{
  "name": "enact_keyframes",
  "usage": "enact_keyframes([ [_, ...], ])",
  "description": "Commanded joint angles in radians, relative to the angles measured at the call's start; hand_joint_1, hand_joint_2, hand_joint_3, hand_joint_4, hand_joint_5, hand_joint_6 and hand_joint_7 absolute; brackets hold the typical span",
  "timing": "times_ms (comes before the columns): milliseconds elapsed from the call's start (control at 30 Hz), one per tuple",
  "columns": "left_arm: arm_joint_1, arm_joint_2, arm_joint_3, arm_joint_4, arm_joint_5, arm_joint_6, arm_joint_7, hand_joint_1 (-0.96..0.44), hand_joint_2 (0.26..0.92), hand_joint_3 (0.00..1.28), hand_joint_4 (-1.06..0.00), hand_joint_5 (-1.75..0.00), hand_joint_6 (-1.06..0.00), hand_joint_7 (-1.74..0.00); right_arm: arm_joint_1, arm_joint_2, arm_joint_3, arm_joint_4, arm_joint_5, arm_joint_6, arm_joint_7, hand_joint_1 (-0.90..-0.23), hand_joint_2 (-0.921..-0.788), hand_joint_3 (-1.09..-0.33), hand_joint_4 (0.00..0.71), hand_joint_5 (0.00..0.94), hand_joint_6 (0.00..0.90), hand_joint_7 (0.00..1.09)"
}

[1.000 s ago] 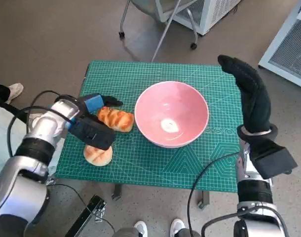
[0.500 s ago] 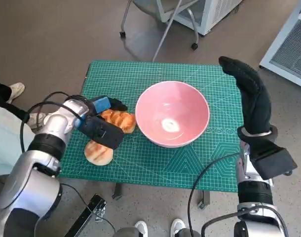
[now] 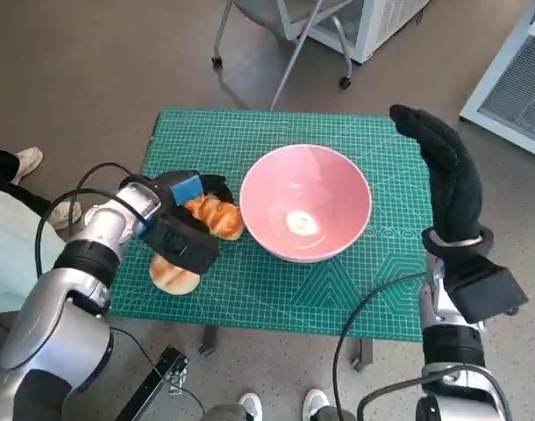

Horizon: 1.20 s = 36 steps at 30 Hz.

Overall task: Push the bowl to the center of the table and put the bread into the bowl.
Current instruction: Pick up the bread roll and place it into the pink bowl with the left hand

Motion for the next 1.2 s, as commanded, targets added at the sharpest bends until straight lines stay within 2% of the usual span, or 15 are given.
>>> enact_keyframes([
  [33, -0.008, 0.025, 0.009, 0.015, -0.018, 0.015, 0.001, 0.0, 0.92, 0.08, -0.65, -1.11, -0.65, -1.24, 0.028, -0.003, 0.0, -0.005, 0.006, 0.009, -0.003, -0.586, -0.921, -0.779, 0.353, 0.016, 0.017, 0.81],
  [433, -0.073, 0.112, 0.098, -0.002, -0.105, 0.02, -0.022, 0.0, 0.92, 0.06, -0.68, -1.12, -0.66, -1.19, 0.033, -0.002, -0.001, -0.005, 0.009, 0.013, -0.002, -0.586, -0.921, -0.782, 0.352, 0.014, 0.016, 0.8],
  [867, -0.162, 0.197, 0.177, -0.108, -0.122, 0.051, 0.047, 0.0, 0.918, 0.03, -0.7, -1.17, -0.71, -1.07, 0.015, -0.005, -0.002, 0.014, 0.028, 0.01, 0.013, -0.59, -0.921, -0.78, 0.354, 0.013, 0.017, 0.8],
  [1200, -0.152, 0.216, 0.233, -0.3, -0.138, 0.035, 0.099, 0.0, 0.919, 0.02, -0.69, -1.09, -0.72, -1.14, 0.003, -0.005, -0.002, 0.027, 0.051, 0.013, 0.034, -0.58, -0.921, -0.78, 0.357, 0.013, 0.019, 0.79],
])
